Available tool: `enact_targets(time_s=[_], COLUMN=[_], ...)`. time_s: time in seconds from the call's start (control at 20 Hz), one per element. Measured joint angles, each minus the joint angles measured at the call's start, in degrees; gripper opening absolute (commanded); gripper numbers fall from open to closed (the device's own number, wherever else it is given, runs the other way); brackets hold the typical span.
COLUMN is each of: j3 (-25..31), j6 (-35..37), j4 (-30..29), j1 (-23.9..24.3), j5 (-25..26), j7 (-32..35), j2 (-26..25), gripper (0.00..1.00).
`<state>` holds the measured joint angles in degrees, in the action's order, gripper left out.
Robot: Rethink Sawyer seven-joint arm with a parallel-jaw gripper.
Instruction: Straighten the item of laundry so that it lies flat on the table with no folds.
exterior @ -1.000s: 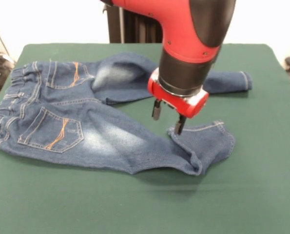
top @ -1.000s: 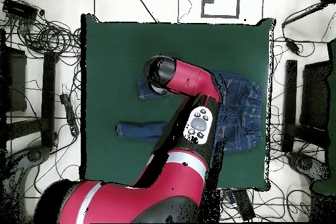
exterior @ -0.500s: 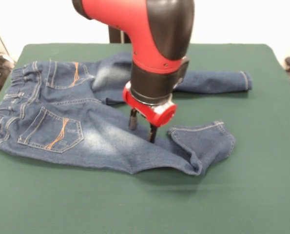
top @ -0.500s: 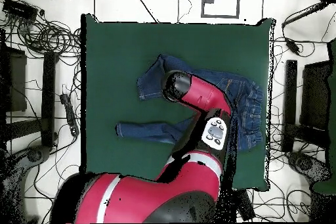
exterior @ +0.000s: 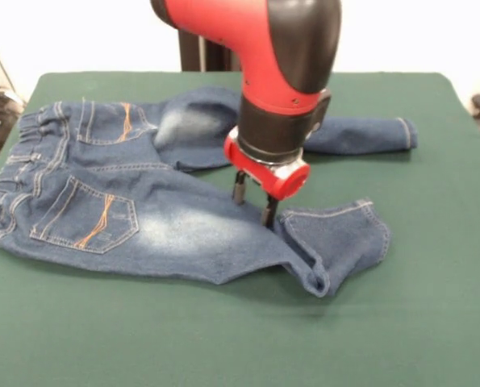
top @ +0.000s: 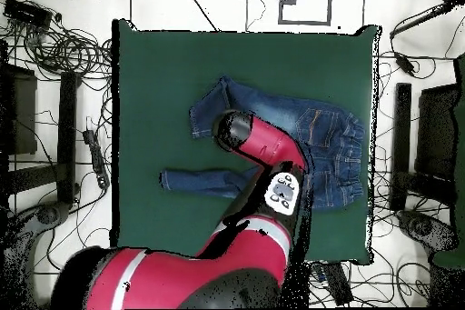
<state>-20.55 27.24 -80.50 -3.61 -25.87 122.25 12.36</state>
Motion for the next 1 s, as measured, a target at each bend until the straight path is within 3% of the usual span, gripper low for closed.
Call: enact_targets(time_s=[0.35, 1.0], j3=[-0.75, -0.93], j6=[-0.01, 0.01], j4=[-2.08, -2.53], j1=[-2.39, -2.46], j5=[-1.61, -2.38], j7=[1.69, 3.19], j2=[0.10, 0.19], gripper=[1.00, 1.00])
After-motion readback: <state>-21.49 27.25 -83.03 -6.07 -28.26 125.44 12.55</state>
